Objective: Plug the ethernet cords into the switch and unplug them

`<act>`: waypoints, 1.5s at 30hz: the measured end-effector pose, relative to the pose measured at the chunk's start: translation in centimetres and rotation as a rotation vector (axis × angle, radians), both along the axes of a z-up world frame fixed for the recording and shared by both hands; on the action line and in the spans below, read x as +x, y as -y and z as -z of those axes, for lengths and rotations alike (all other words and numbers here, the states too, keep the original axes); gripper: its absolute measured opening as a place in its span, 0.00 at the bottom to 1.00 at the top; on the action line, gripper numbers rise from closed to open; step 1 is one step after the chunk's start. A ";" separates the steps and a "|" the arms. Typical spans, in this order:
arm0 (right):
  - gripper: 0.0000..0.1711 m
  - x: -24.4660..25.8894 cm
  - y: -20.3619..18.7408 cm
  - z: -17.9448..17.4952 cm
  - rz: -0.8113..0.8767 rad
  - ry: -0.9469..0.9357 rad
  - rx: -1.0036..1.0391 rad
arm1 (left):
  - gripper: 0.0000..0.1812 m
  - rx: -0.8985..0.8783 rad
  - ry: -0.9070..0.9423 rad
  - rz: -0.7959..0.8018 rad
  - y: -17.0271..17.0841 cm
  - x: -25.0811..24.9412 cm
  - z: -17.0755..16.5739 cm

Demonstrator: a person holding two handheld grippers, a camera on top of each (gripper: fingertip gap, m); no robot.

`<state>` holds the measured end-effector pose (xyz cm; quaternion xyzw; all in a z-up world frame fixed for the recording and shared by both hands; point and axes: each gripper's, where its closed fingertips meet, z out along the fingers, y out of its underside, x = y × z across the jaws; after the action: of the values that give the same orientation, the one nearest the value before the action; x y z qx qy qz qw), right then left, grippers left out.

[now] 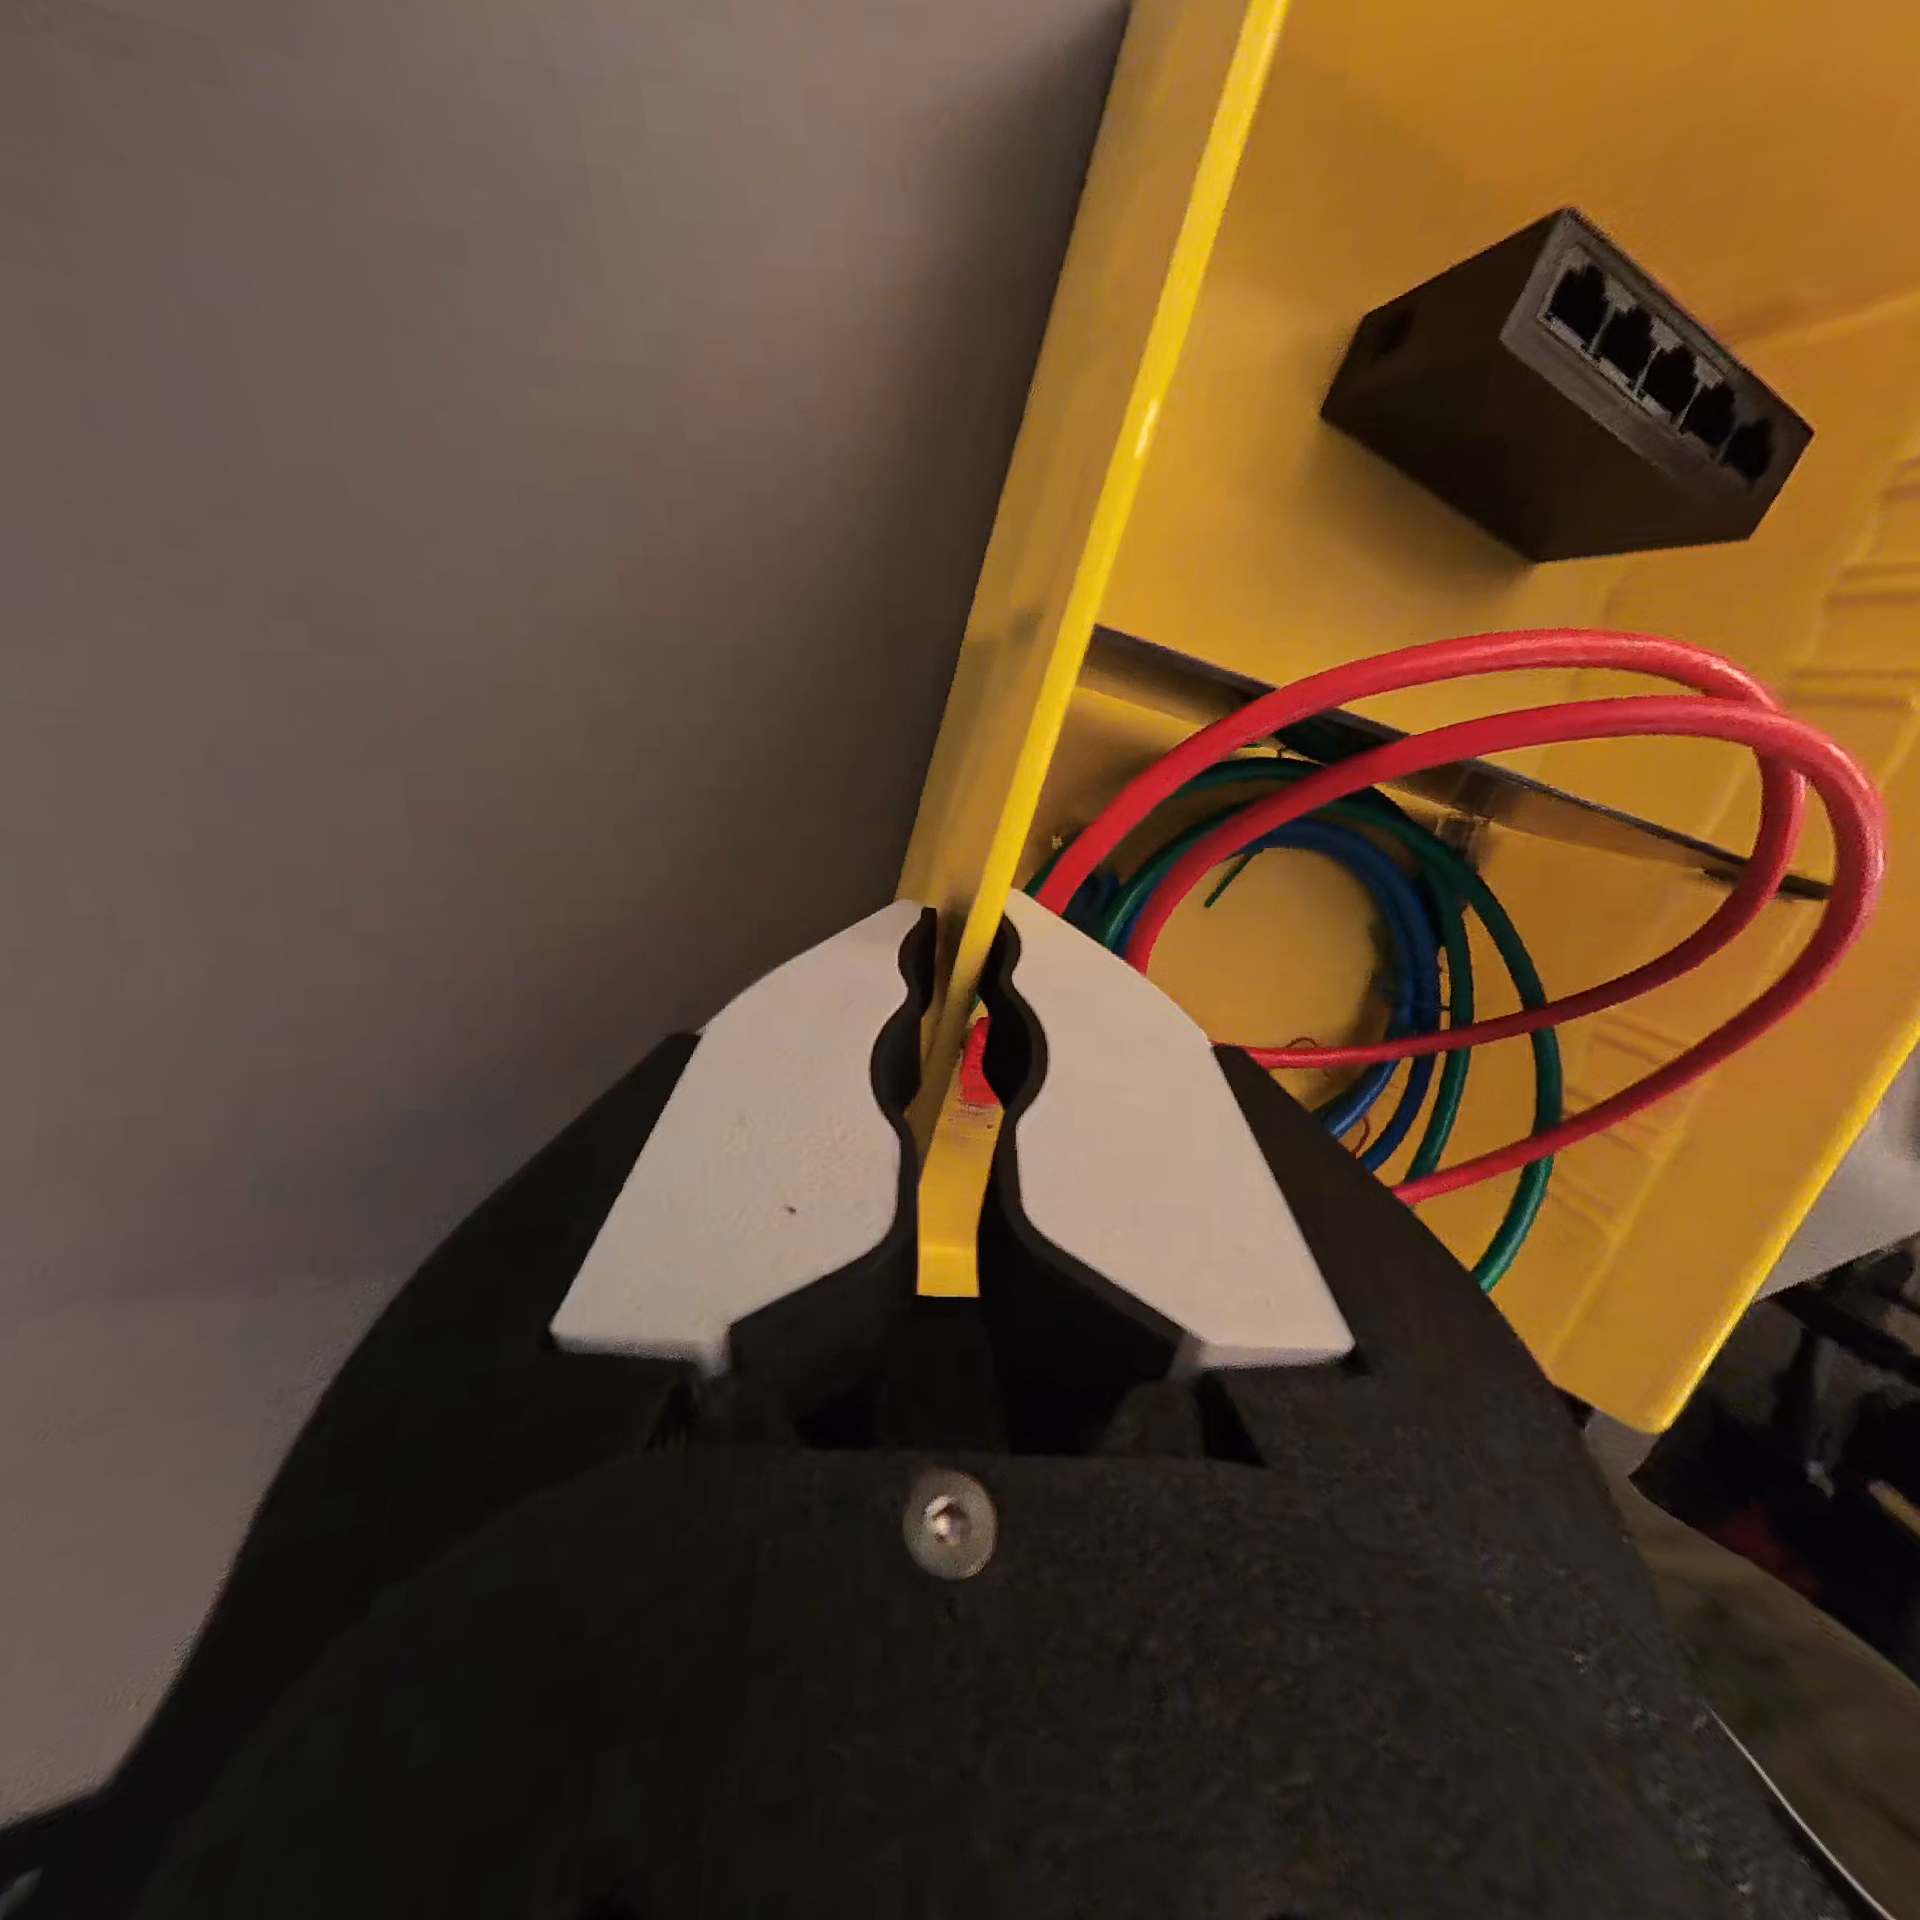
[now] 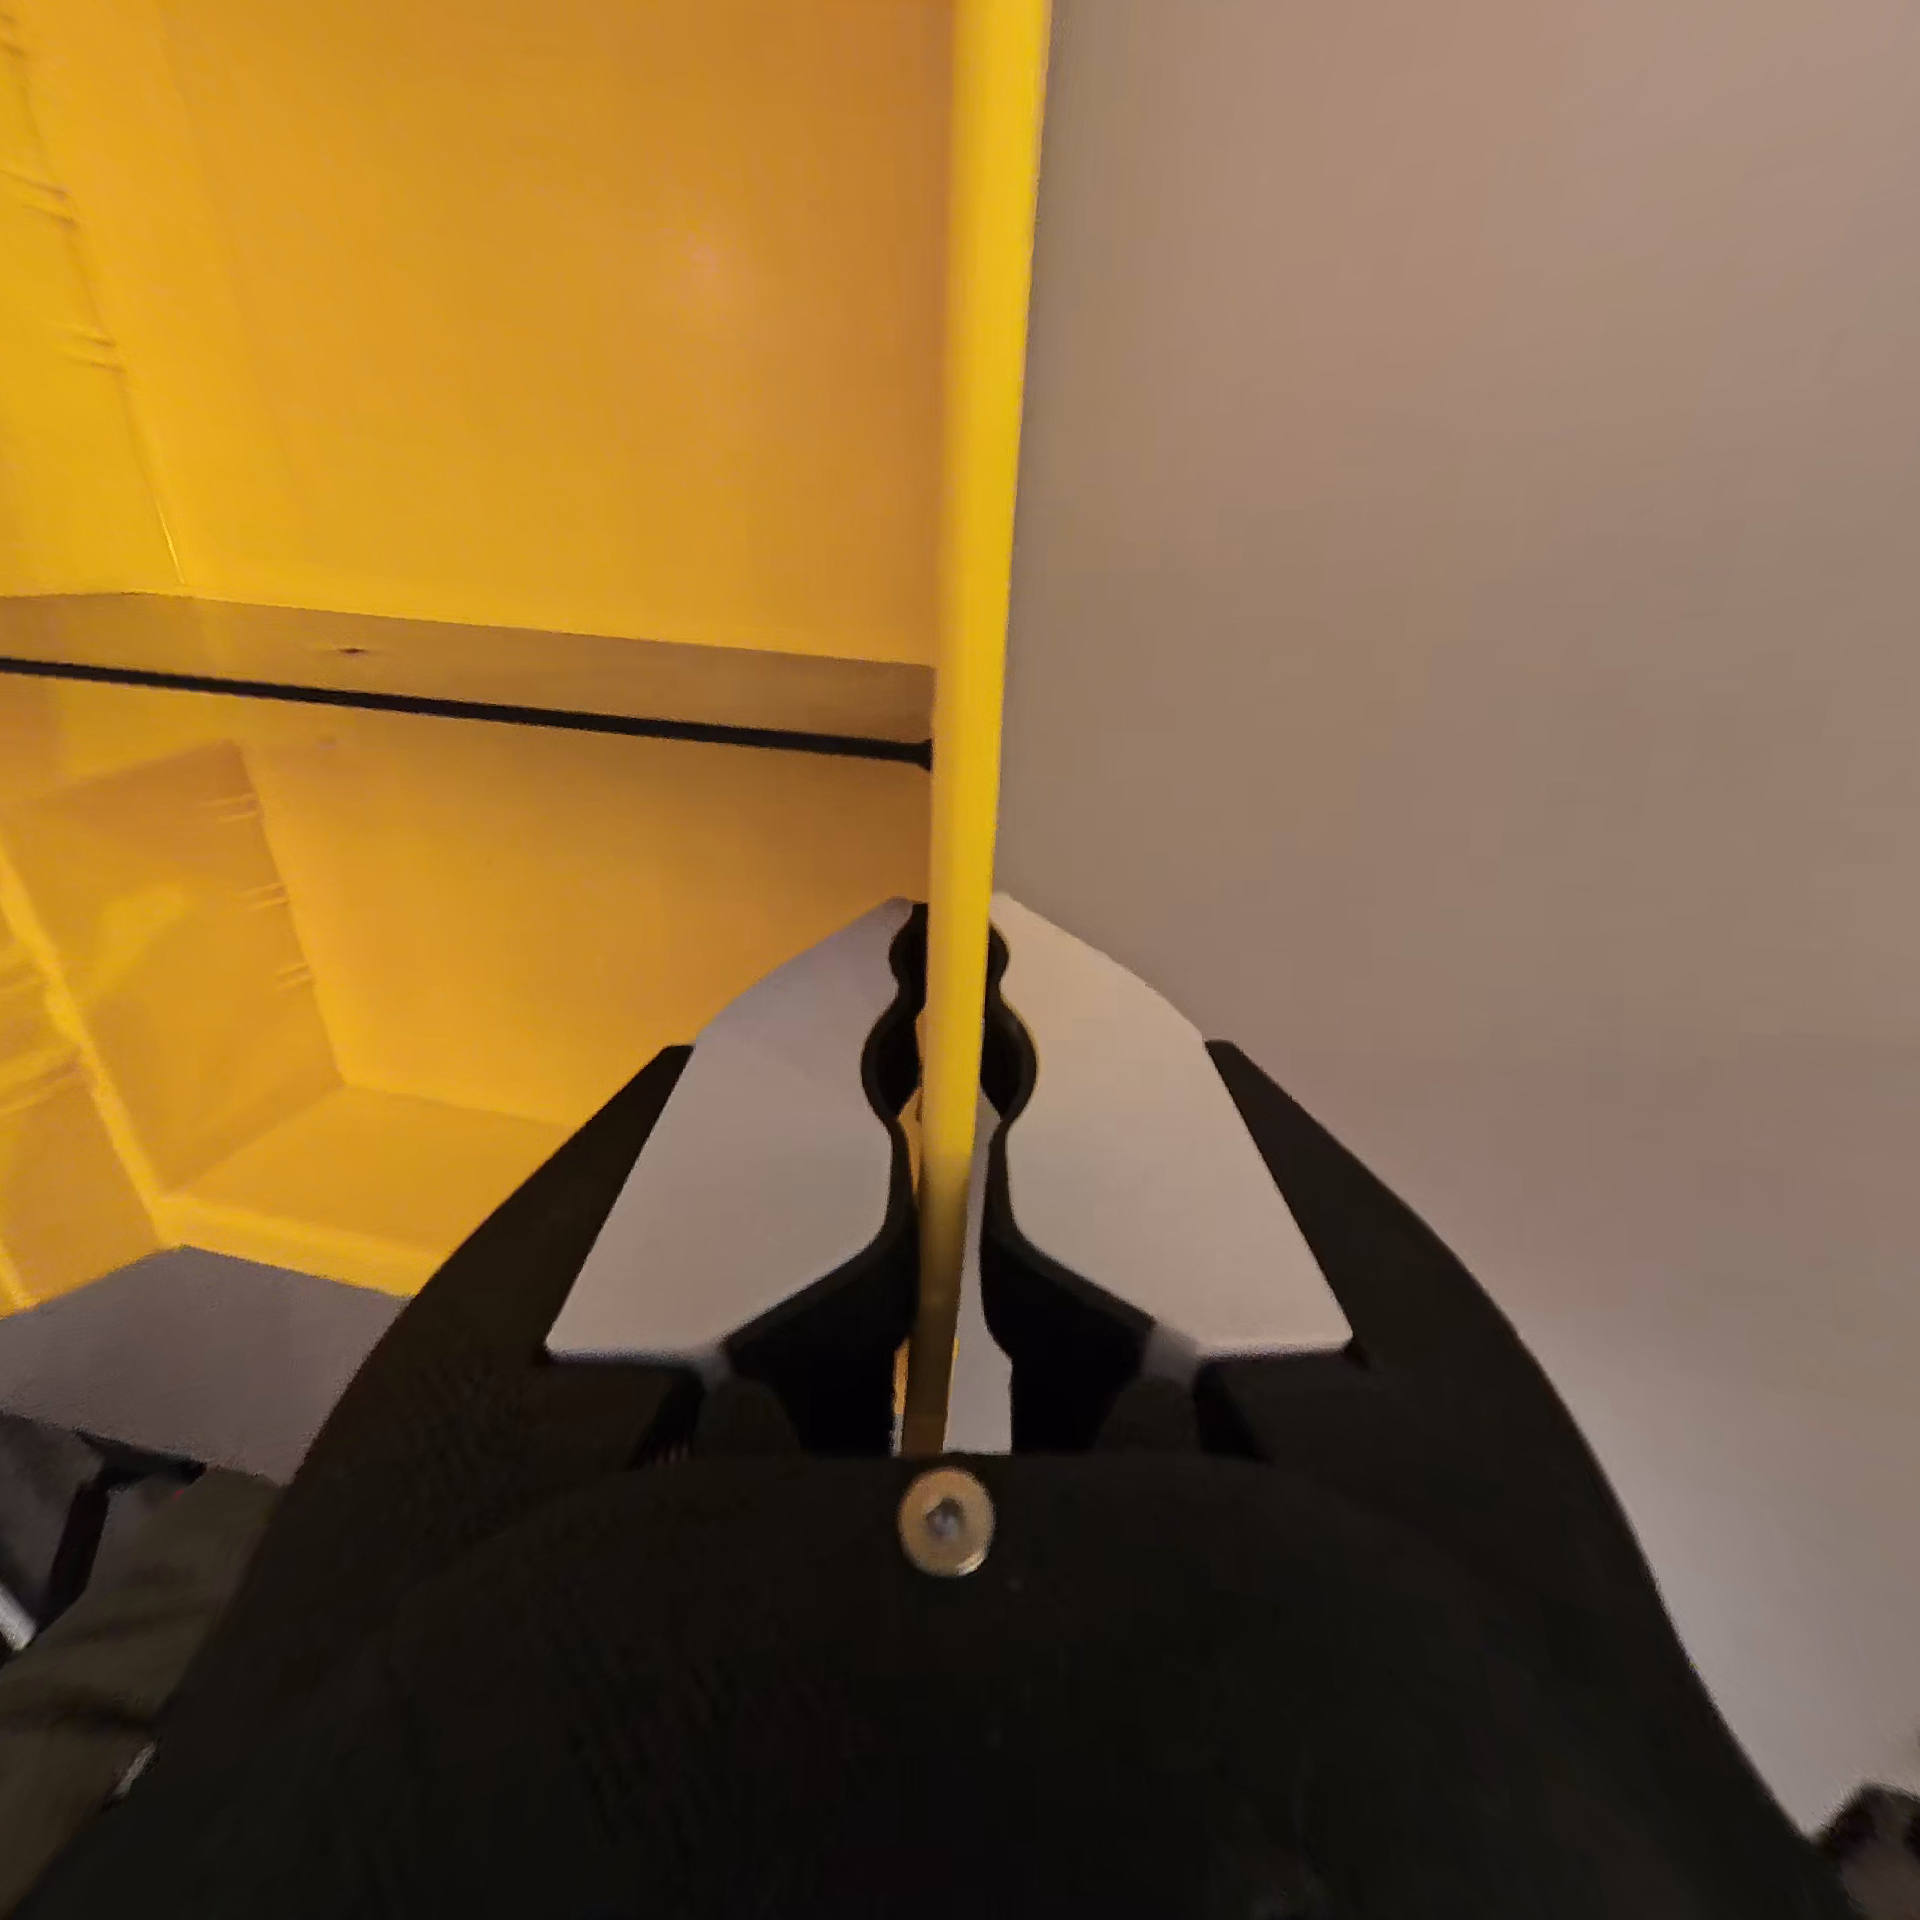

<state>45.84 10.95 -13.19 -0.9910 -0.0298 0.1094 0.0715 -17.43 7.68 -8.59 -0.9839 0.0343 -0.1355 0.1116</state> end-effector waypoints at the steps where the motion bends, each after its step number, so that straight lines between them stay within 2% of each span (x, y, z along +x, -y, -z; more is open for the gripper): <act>1: 0.05 -0.3 -0.4 -0.1 -0.004 0.000 0.015 | 0.03 0.000 0.008 -0.030 0.5 -1.5 0.0; 5: 0.04 -0.8 -0.8 0.0 -0.031 0.029 0.015 | 0.03 0.018 0.054 -0.156 1.8 -6.2 -0.1; 9: 0.04 -1.0 -0.6 0.0 -0.027 0.026 0.017 | 0.03 0.039 0.078 -0.206 2.3 -8.3 -0.1; 21: 0.04 0.6 0.3 0.0 -0.033 0.054 0.018 | 0.02 0.061 0.022 -0.146 1.9 -9.8 -0.2; 45: 0.04 1.6 0.3 0.1 -0.038 0.065 0.021 | 0.03 0.164 0.077 -0.326 3.6 -14.7 0.0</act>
<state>47.39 10.64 -13.26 -0.9925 -0.0523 0.0782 0.0788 -32.17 4.07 -8.56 -0.9581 -0.1190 -0.1499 0.2133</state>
